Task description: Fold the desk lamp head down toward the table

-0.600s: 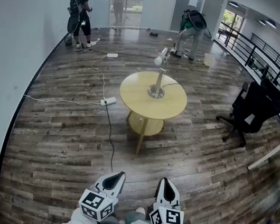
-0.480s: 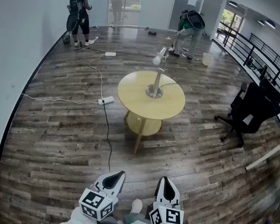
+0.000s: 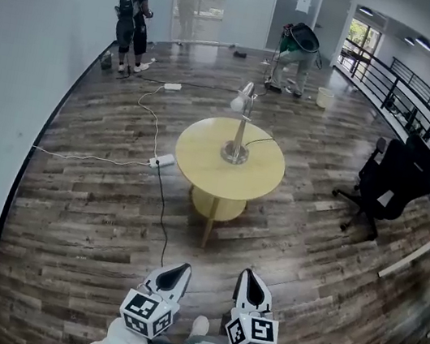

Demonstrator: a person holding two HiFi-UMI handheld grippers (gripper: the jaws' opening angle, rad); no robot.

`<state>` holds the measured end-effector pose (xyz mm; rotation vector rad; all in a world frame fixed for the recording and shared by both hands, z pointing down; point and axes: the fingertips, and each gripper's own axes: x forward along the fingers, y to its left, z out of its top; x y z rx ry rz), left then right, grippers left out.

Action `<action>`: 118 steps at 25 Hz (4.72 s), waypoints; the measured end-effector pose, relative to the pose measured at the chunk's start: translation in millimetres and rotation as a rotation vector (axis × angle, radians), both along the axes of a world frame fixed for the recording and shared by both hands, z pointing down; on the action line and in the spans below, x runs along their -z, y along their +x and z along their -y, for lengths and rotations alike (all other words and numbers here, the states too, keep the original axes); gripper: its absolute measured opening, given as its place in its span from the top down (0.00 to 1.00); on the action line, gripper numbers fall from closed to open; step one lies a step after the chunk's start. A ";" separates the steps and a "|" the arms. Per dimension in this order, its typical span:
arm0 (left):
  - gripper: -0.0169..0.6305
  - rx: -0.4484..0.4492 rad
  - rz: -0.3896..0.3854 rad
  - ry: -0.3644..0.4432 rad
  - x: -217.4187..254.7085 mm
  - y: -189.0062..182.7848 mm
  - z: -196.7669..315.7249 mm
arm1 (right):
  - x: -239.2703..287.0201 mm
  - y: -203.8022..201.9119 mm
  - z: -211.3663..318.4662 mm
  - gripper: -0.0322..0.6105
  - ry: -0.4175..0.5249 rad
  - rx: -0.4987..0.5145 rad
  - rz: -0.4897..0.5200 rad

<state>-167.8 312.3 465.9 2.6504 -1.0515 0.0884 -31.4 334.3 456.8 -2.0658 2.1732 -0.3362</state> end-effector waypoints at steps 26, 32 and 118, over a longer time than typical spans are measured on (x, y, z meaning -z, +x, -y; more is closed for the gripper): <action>0.98 0.007 0.028 0.021 -2.7 122.5 186.4 | -23.7 117.1 177.9 0.93 -0.049 0.029 0.016; 0.98 -0.012 0.022 0.012 -12.5 137.1 233.2 | -30.8 129.5 223.4 0.93 -0.053 0.017 0.016; 0.61 -0.098 0.537 0.167 140.0 240.9 654.7 | -279.3 148.4 702.6 0.93 -0.505 0.420 -0.353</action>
